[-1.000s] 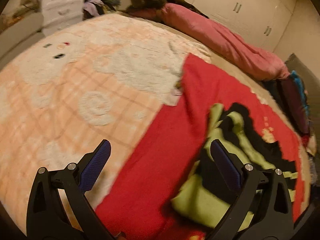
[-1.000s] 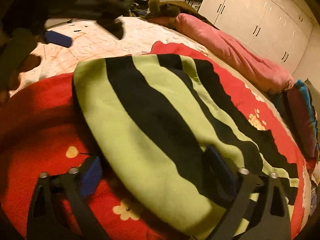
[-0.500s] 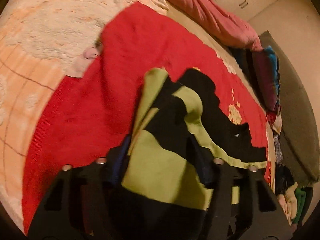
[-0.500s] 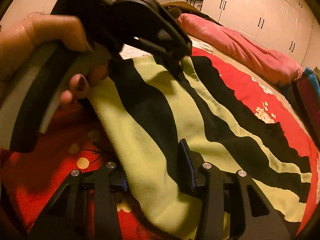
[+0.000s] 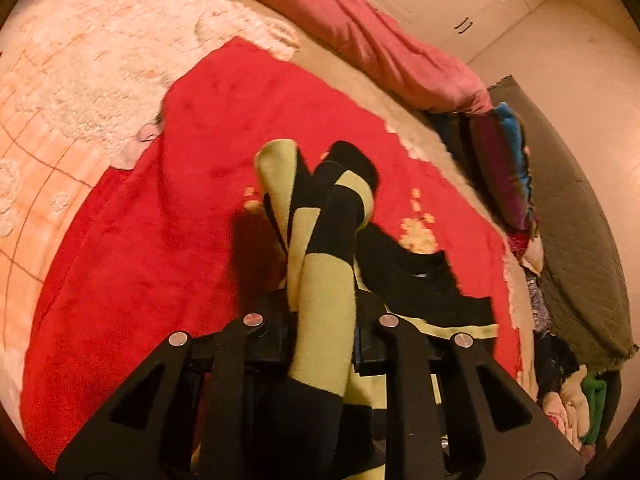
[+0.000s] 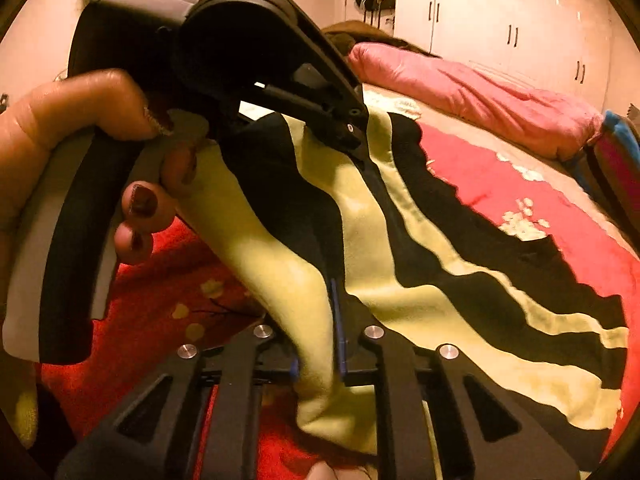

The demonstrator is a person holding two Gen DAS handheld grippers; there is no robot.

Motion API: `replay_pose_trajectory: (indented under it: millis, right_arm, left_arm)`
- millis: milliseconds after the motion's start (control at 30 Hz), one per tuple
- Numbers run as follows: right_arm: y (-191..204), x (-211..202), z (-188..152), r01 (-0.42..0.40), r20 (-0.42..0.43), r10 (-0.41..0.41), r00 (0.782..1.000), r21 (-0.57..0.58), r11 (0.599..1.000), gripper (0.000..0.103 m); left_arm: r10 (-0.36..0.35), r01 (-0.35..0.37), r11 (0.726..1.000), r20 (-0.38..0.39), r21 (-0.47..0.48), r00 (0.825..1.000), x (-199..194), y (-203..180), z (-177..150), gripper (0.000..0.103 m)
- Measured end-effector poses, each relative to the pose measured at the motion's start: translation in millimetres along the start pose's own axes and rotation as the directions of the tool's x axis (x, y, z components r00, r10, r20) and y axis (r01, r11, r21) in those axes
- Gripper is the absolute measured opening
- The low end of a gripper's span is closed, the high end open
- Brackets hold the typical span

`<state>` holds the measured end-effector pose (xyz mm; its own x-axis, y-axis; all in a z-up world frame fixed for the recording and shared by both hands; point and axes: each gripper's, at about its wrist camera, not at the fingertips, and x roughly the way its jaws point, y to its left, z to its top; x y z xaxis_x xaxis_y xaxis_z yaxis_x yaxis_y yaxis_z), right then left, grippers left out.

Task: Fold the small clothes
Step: 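Grasp the sweater side with both grippers and fold it over the other half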

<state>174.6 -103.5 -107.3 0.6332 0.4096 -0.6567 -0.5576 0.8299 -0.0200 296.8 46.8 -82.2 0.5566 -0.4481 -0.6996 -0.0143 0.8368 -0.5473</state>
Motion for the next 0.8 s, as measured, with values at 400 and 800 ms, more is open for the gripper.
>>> replay_pose_trajectory:
  millis: [400,800]
  right_arm:
    - [-47.3,-71.2,-17.9,0.04,0.076,-0.051,0.996,0.138,0.99,0.009]
    - [-98.9,-105.9,-80.3,0.027,0.013,-0.033,0.999,0.331,0.943,0.01]
  left_arm:
    - [-0.049,0.048,0.991,0.002,0.124,0.999,-12.3,-106.9,-23.5,0.013]
    - [-0.096,0.133,0.95,-0.141,0.283,0.985,29.9,-202.1,-86.3,0.031]
